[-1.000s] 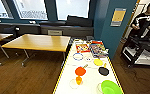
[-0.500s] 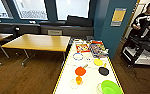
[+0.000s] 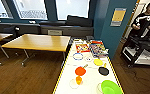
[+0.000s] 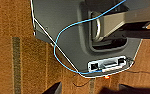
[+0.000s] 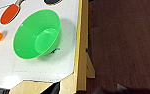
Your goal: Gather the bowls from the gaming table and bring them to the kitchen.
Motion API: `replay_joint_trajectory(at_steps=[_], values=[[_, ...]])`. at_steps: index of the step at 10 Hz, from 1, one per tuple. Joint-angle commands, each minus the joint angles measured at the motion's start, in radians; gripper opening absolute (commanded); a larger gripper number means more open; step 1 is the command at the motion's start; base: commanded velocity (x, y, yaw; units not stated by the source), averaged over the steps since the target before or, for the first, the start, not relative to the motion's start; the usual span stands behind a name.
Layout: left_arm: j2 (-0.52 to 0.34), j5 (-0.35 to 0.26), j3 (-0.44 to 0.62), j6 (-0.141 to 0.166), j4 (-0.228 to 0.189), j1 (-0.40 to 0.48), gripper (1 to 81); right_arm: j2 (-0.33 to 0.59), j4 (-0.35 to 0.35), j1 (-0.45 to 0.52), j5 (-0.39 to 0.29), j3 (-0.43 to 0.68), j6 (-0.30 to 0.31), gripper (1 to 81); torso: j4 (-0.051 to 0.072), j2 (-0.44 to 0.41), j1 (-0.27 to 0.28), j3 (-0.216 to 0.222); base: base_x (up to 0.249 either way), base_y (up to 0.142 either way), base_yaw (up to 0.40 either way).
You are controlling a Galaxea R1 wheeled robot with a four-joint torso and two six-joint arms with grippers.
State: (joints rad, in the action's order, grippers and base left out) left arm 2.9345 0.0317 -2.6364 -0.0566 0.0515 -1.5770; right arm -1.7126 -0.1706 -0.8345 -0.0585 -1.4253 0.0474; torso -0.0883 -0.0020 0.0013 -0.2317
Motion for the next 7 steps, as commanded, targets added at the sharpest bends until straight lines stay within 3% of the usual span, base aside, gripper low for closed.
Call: replay_joint_trajectory(at_steps=[1, 2, 3, 4, 5, 7], values=[[-0.001, -0.073, -0.001, -0.009, -0.004, -0.001, 81.1, 0.061, -0.015, 0.119, -0.087, -0.069, 0.026, 81.1, 0.000, 0.000, 0.000, -0.058, 0.000, 0.000, 0.000], [0.000, -0.073, -0.001, -0.009, -0.004, -0.001, 81.1, 0.068, -0.015, 0.120, -0.087, -0.073, 0.026, 81.1, 0.000, 0.000, 0.000, -0.128, 0.000, 0.000, 0.000], [0.002, -0.073, -0.001, -0.009, -0.004, -0.001, 81.1, 0.075, -0.014, 0.120, -0.087, -0.073, 0.026, 81.1, 0.000, 0.000, 0.000, -0.093, 0.000, 0.000, 0.000], [0.000, -0.073, -0.002, -0.009, -0.004, -0.001, 81.1, 0.077, -0.015, 0.126, -0.087, -0.073, 0.026, 81.1, 0.000, 0.000, 0.000, -0.112, 0.000, 0.000, 0.000], [0.000, -0.073, -0.002, -0.009, -0.004, -0.001, 81.1, 0.069, -0.017, 0.151, -0.087, -0.073, 0.026, 81.1, 0.000, 0.001, 0.000, -0.078, 0.000, 0.000, 0.000], [0.002, -0.073, -0.002, -0.009, -0.005, 0.001, 81.1, 0.029, -0.013, 0.224, -0.092, -0.075, 0.035, 81.1, 0.000, 0.001, 0.001, -0.093, 0.000, 0.000, 0.000]])
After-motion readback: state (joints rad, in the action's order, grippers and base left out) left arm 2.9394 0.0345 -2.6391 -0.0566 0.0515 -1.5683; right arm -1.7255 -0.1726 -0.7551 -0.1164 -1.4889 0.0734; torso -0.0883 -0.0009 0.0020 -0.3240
